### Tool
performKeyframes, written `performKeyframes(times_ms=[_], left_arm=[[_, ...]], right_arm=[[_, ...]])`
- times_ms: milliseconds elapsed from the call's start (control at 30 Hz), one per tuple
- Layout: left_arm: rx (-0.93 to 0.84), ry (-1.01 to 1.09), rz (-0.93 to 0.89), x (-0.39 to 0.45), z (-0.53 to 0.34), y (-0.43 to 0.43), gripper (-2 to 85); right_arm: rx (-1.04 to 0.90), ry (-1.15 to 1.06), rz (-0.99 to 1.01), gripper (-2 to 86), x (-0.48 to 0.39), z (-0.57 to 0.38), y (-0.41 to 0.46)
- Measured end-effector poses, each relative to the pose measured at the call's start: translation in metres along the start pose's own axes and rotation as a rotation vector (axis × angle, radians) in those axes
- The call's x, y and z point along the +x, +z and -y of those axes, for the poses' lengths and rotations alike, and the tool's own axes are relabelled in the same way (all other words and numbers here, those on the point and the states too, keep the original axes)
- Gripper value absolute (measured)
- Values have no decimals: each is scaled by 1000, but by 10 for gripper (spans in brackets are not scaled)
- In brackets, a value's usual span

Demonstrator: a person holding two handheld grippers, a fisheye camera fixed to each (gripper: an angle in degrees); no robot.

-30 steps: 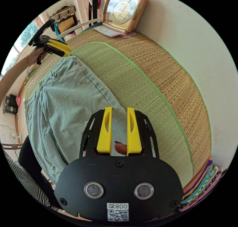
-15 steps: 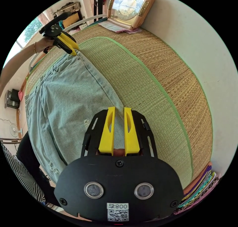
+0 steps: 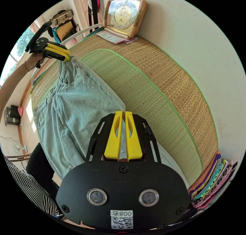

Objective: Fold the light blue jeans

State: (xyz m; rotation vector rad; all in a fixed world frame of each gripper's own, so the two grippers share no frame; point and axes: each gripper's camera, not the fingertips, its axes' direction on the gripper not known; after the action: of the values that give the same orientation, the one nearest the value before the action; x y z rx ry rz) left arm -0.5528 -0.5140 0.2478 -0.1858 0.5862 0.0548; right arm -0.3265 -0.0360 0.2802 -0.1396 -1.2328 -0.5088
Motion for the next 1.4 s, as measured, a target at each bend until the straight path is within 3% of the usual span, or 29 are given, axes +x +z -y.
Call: performKeyframes(times_ms=[500, 867, 1400], left_arm=[[68, 69, 45, 119, -156, -72, 11], [-71, 93, 51, 162, -271, -27, 13], [-129, 113, 10, 164, -371, 26, 13]], right_arm=[[85, 6, 38, 8, -126, -127, -88], [-22, -140, 42, 14, -240, -191, -52], [-122, -150, 145, 16, -282, -236, -2]])
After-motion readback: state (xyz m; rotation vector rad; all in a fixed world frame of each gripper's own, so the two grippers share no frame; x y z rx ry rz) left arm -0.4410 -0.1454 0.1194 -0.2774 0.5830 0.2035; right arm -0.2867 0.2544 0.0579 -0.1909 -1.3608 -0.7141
